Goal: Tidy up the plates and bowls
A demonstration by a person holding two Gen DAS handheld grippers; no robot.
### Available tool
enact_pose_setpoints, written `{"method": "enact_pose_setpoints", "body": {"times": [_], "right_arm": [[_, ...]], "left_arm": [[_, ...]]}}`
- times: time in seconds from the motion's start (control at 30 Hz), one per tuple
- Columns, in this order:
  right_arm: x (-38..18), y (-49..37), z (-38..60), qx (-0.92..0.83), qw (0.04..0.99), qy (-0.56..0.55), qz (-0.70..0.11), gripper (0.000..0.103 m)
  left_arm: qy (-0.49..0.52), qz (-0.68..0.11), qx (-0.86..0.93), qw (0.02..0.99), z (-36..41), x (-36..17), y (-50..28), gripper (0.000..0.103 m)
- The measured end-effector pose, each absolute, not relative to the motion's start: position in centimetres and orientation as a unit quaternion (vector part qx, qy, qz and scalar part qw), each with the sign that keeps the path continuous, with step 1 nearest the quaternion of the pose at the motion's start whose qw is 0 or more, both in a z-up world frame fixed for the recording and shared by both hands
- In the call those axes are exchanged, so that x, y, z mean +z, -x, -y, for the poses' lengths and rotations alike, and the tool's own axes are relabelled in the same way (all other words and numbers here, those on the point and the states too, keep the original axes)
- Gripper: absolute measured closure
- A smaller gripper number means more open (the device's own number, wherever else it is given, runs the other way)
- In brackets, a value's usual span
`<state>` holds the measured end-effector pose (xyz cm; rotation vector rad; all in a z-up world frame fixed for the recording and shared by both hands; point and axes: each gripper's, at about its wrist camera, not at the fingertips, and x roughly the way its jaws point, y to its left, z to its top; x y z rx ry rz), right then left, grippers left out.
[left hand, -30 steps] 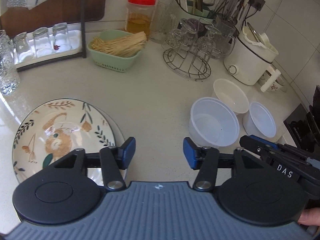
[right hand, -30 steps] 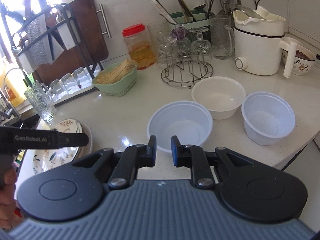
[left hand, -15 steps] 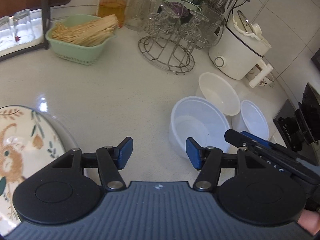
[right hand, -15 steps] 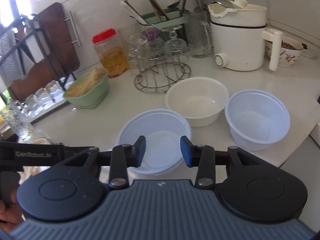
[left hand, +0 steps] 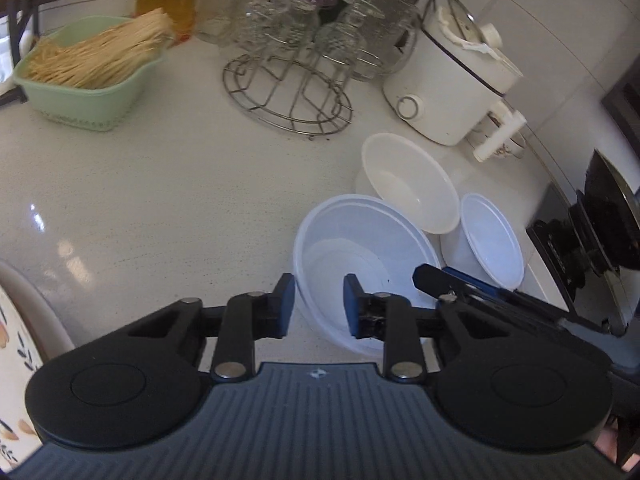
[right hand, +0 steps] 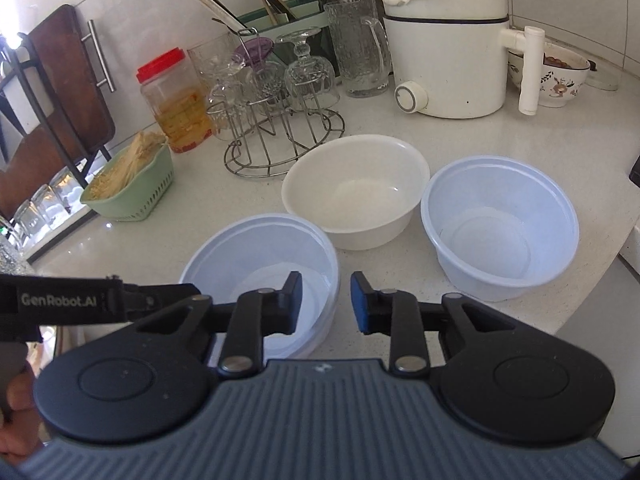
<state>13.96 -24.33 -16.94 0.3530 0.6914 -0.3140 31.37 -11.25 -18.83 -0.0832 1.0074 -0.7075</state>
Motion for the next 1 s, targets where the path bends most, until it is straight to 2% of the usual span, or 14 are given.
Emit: {"method": "enact_pose_setpoints", "body": {"times": [0.23,0.6,1.0], "right_arm": [[-16.8,-13.8,24.3,-0.142,0.910,-0.186,-0.342,0.085],[-15.7,-15.5,20.6,-0.065,0.922,-0.181,-0.337,0.085],[-16.8,-17.4,18.6,-0.031,0.922,-0.152,-0.355,0.085]], "left_arm": [[0.027,-0.465,-0.330,0.821,10.8,-18.2,-30.8,0.079],[0.042,-0.452,-0.283,0.845,4.9,-15.3,-30.5,0.079],[0.023,-0.474,-0.250,0.844,3.6,-16.5,-32.8,0.079]]}}
